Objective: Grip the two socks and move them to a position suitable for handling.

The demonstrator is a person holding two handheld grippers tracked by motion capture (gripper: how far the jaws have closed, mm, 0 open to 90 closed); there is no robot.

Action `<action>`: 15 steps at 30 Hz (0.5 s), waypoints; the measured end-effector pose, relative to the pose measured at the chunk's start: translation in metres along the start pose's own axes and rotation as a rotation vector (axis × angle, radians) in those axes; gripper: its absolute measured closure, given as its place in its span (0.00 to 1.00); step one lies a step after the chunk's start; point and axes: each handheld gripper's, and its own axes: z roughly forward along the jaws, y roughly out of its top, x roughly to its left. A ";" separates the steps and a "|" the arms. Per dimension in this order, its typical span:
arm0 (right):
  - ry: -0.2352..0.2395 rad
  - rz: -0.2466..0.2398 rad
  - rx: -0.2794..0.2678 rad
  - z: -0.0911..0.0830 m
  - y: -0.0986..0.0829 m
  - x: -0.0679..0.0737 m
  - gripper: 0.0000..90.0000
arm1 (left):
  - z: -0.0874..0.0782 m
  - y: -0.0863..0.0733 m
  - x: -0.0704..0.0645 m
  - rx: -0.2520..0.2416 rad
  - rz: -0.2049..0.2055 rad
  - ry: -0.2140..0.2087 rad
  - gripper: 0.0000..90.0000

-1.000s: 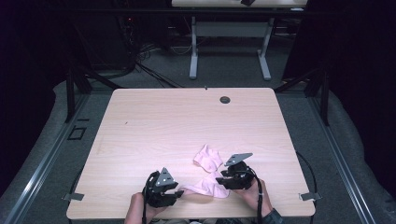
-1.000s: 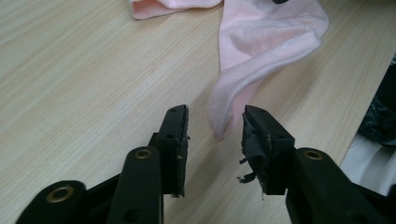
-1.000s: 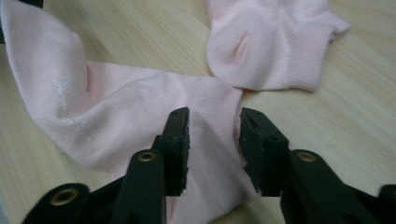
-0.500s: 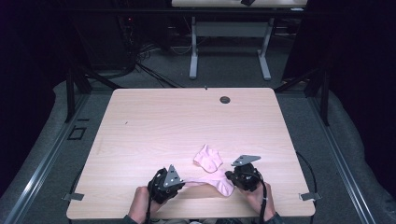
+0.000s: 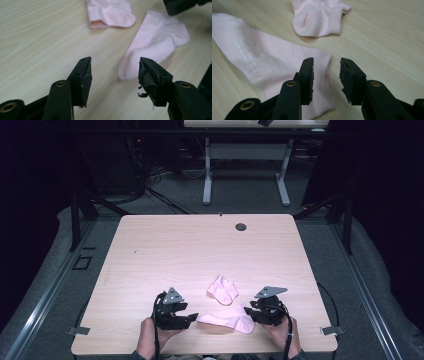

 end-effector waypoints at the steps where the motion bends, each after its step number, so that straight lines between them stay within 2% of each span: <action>1: 0.004 -0.006 0.002 0.002 0.000 0.001 0.69 | 0.005 0.003 -0.002 0.010 0.002 0.006 0.50; 5: 0.003 -0.023 0.032 0.009 -0.001 0.005 0.67 | 0.024 0.005 -0.010 0.074 0.012 -0.007 0.49; 8: -0.009 -0.029 0.061 0.010 -0.005 0.006 0.64 | 0.032 -0.004 -0.013 0.112 0.026 -0.011 0.47; 9: -0.011 -0.024 0.048 0.010 -0.006 0.006 0.63 | 0.033 -0.007 -0.015 0.126 0.025 -0.001 0.46; 10: -0.012 -0.021 0.062 0.009 -0.007 0.006 0.63 | 0.034 -0.011 -0.016 0.136 0.035 0.009 0.46; 13: -0.010 -0.012 0.051 0.008 -0.010 0.005 0.62 | 0.034 -0.019 -0.019 0.144 0.045 0.025 0.47; 15: 0.004 -0.013 0.042 0.009 -0.010 0.004 0.63 | 0.032 -0.022 -0.020 0.134 0.055 0.042 0.50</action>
